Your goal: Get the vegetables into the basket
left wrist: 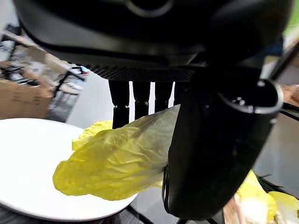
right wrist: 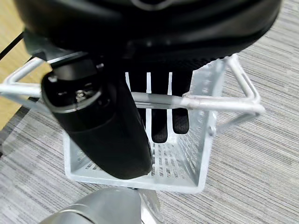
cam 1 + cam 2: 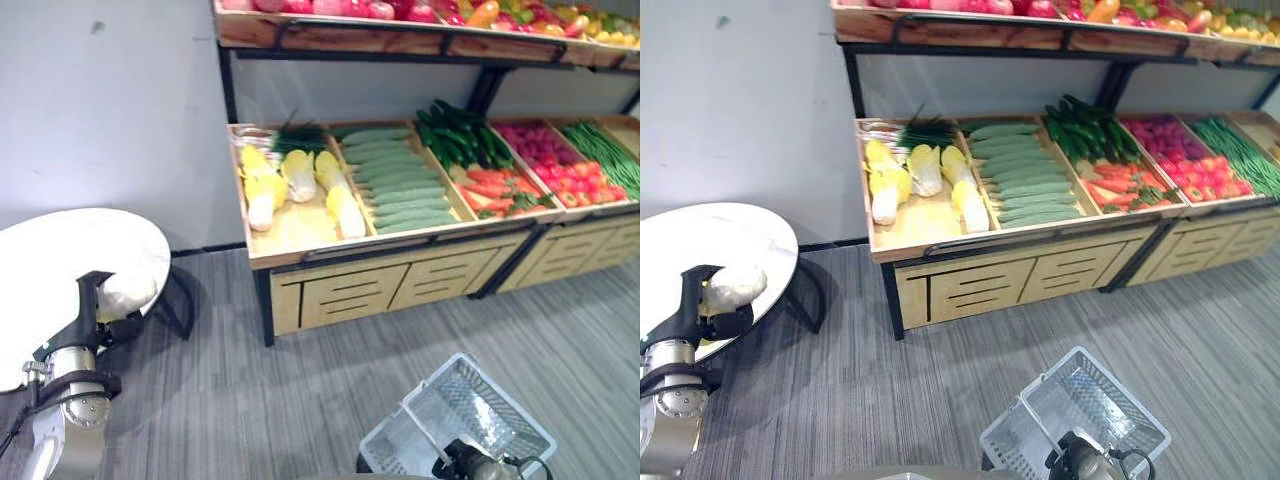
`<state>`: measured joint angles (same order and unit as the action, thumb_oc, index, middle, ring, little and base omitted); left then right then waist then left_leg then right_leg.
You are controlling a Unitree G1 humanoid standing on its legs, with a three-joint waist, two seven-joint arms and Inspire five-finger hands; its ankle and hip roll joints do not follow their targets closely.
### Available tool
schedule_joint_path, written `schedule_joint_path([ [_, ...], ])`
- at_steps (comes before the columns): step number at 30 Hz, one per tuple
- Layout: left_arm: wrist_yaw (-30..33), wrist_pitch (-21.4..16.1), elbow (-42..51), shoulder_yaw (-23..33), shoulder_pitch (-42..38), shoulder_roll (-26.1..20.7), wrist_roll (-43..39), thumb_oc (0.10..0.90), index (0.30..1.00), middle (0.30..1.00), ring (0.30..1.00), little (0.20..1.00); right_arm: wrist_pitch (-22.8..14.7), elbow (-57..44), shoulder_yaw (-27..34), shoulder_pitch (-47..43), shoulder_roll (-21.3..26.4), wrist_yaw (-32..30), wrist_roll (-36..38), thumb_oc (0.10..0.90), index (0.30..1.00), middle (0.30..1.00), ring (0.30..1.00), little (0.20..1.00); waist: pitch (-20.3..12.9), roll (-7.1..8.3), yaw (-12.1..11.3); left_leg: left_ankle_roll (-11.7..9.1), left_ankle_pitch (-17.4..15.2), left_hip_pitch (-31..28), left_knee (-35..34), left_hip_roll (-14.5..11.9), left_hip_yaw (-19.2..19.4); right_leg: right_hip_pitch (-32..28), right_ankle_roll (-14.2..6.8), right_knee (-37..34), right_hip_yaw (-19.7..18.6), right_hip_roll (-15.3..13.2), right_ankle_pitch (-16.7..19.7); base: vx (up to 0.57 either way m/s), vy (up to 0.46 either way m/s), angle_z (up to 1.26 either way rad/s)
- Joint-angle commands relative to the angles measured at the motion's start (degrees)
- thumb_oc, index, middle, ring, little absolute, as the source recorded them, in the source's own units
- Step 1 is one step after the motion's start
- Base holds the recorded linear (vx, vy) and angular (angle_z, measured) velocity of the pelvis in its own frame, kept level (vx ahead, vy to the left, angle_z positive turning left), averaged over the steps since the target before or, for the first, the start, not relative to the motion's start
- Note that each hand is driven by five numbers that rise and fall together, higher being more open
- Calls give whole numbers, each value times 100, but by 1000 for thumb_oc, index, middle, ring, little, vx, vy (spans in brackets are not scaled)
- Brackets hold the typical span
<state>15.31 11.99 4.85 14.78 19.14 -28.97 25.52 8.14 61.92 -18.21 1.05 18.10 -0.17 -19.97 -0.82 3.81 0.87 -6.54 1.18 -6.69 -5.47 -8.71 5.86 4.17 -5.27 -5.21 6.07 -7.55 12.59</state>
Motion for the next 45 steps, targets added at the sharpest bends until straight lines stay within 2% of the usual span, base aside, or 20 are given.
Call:
schedule_joint_path([
  [1,36,-645,810,-176,-298,158,-660,400,300,300,300,300,-61,-296,124,-349,207,-58,-64,400,300,300,300,300,79,-100,85,150,-386,-102,67,314,-130,-97,-677,297,32,-299,-455,-29,39,17],
  [4,-219,-698,660,-484,-156,382,-1049,400,300,300,300,300,-50,-366,93,-371,185,-62,-100,400,300,300,300,300,130,-83,102,198,-388,-123,66,362,-132,-80,-682,324,17,-332,-427,-43,44,7],
  [8,-514,-762,564,-674,-51,400,-1363,400,300,300,300,300,-46,-450,117,-368,191,-68,-107,400,300,300,300,300,173,-93,103,240,-393,-135,70,405,-108,-81,-698,327,3,-366,-406,-23,37,-4],
  [10,-777,-832,553,-826,26,465,-1839,400,300,300,300,300,-40,-410,126,-373,168,-81,-143,400,300,300,300,300,209,-87,93,284,-406,-165,77,458,-111,-85,-721,353,-10,-405,-388,-22,51,-4],
  [18,-930,-794,840,-733,119,273,-1947,400,300,300,300,300,-21,-353,275,-257,162,-92,-145,400,300,300,300,300,326,-49,136,489,-556,-276,158,722,-60,-33,-819,447,-272,-562,-255,-14,96,-12],
  [21,-942,-764,850,-781,2,185,-1908,400,300,300,300,300,1,-238,402,-154,115,-138,-94,400,300,300,300,300,377,-13,207,547,-551,-261,135,831,-11,70,-895,498,-398,-656,-119,-55,116,-11],
  [23,-990,-759,846,-897,-146,85,-1903,400,300,300,300,300,13,-258,591,-16,91,-202,2,400,300,300,300,300,481,31,370,578,-548,-242,98,930,59,231,-966,547,-572,-753,133,-89,144,-19],
  [24,-986,-757,814,-980,-262,35,-1886,400,300,300,300,300,32,-226,653,41,64,-242,39,400,300,300,300,300,549,42,427,607,-551,-235,80,985,173,370,-973,573,-636,-796,275,-83,131,-29],
  [27,-987,-742,792,-1055,-354,-4,-1842,400,300,300,300,300,43,-205,651,49,34,-254,39,400,300,300,300,300,607,43,503,626,-571,-238,59,1013,286,490,-973,586,-660,-809,387,-51,67,-40],
  [28,-946,-736,757,-1097,-481,-28,-1821,400,300,300,300,300,43,-238,696,77,18,-293,77,400,300,300,300,300,696,49,550,634,-613,-270,54,1004,464,640,-973,653,-603,-821,468,-39,66,-56],
  [29,-924,-726,747,-1098,-530,-44,-1809,400,300,300,300,300,40,-282,708,83,20,-321,88,400,300,300,300,300,767,-5,523,652,-670,-332,61,958,588,710,-964,776,-282,-869,388,-56,62,-74],
  [30,-921,-729,739,-1100,-543,-44,-1809,400,300,300,300,300,43,-287,712,79,21,-319,88,400,300,300,300,300,774,11,520,648,-637,-319,57,973,594,730,-962,779,-294,-882,411,-86,62,-74],
  [31,-863,-725,719,-1095,-655,-17,-1790,400,300,300,300,300,29,-280,680,20,0,-348,91,400,300,300,300,300,849,-16,437,634,-625,-337,71,924,847,765,-906,920,417,-1090,279,-89,48,-80],
  [32,-849,-724,712,-1075,-689,1,-1788,400,300,300,300,300,16,-267,674,0,-7,-358,84,400,300,300,300,300,891,-50,377,623,-655,-363,89,864,1035,758,-869,1069,940,-1219,192,-102,49,-75],
  [33,-840,-718,711,-1062,-725,14,-1767,400,300,300,300,300,11,-245,674,-20,-34,-379,100,400,300,300,300,300,888,-19,386,604,-613,-343,79,872,1135,757,-861,1086,1145,-1291,215,-20,14,-124],
  [36,-842,-691,712,-1051,-730,24,-1682,400,300,300,300,300,18,-226,690,-19,-36,-404,116,400,300,300,300,300,870,57,446,542,-630,-392,52,854,1425,810,-936,1049,1435,-1363,477,25,-36,-103],
  [38,-838,-689,704,-1049,-735,16,-1667,400,300,300,300,300,24,-230,708,-5,-28,-415,119,400,300,300,300,300,874,59,444,534,-662,-401,65,840,1451,811,-952,1018,1478,-1349,562,45,-45,-46],
  [39,-828,-658,687,-1070,-796,-25,-1620,400,300,300,300,300,34,-285,720,11,-46,-432,111,400,300,300,300,300,895,103,431,511,-665,-397,88,844,1536,761,-958,929,1781,-1358,590,36,-43,-31],
  [42,-834,-657,689,-1146,-856,-18,-1567,400,300,300,300,300,53,-296,715,21,-52,-455,119,400,300,300,300,300,856,158,475,484,-729,-433,89,854,1612,707,-971,750,1769,-1325,619,85,-79,-24],
  [45,-837,-661,654,-1232,-905,41,-1605,400,300,300,300,300,68,-352,758,61,-3,-483,157,400,300,300,300,300,850,109,516,471,-797,-489,99,840,1608,650,-941,677,1651,-1214,517,130,-64,-10],
])
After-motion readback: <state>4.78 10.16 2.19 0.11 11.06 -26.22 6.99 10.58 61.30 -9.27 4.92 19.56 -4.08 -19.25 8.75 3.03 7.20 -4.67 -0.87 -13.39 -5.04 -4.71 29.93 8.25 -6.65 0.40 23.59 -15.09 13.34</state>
